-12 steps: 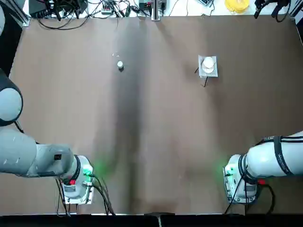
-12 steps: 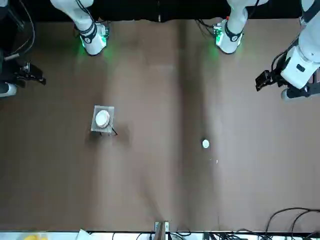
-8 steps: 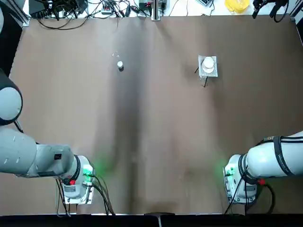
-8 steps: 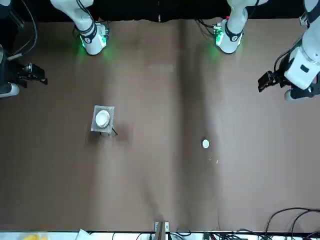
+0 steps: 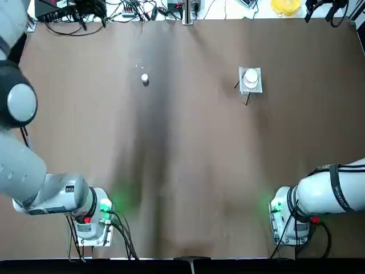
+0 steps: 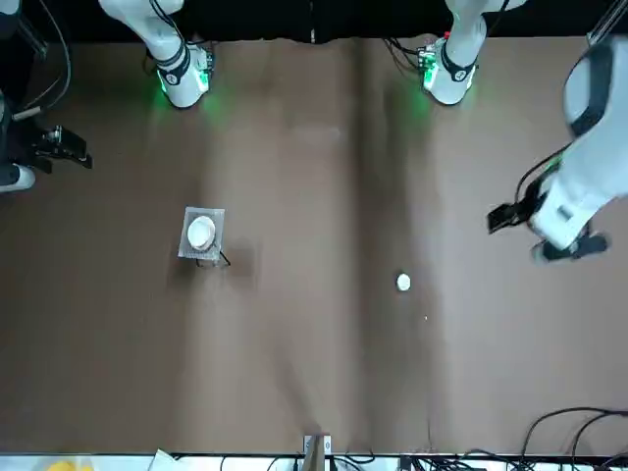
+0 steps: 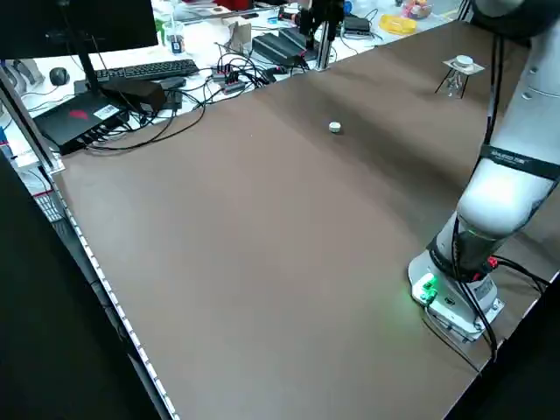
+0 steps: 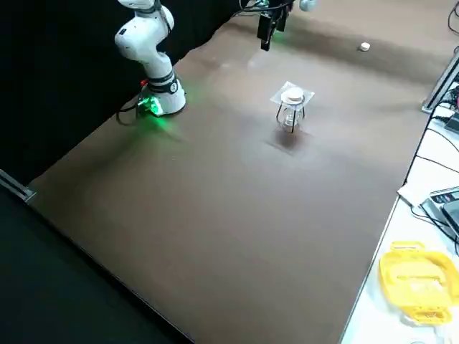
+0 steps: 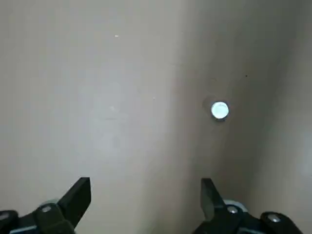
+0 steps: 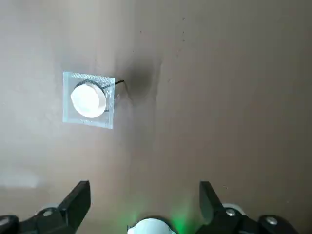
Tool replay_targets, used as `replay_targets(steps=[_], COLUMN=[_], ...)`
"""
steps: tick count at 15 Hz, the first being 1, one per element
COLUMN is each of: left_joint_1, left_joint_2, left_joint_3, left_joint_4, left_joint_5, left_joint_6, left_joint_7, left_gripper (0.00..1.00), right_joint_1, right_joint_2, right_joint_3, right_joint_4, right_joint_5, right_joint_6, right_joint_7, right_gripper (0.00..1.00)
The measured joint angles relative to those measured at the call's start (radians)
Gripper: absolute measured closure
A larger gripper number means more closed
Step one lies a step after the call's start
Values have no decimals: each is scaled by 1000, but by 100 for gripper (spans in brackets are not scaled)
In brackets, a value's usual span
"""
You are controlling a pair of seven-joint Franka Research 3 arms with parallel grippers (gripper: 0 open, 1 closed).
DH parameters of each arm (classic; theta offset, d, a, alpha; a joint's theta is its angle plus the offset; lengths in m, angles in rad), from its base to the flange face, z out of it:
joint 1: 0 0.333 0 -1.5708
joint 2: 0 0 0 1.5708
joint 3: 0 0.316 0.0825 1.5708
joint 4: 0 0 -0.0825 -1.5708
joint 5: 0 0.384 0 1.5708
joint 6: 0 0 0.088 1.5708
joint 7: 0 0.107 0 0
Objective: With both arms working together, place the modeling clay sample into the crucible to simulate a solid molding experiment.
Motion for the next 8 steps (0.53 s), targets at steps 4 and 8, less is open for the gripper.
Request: replay_targets(steps=[4, 8], left_joint_1=[-91, -143], left_joint_2=[185, 304], left_joint_3=[-3, -3], left_joint_4=[1, 1], left_joint_5=[0, 2], left_joint_6=[139, 253], left_joint_7=[-17, -18], left_gripper=[0, 0], right_joint_1=[3, 19], right_joint_2=[2, 31], right_joint_3=[4, 6], right_joint_4=[-7, -24], right_joint_5=[0, 1], right_joint_6=[0, 41], right_joint_7=[0, 2], right_gripper=[0, 2])
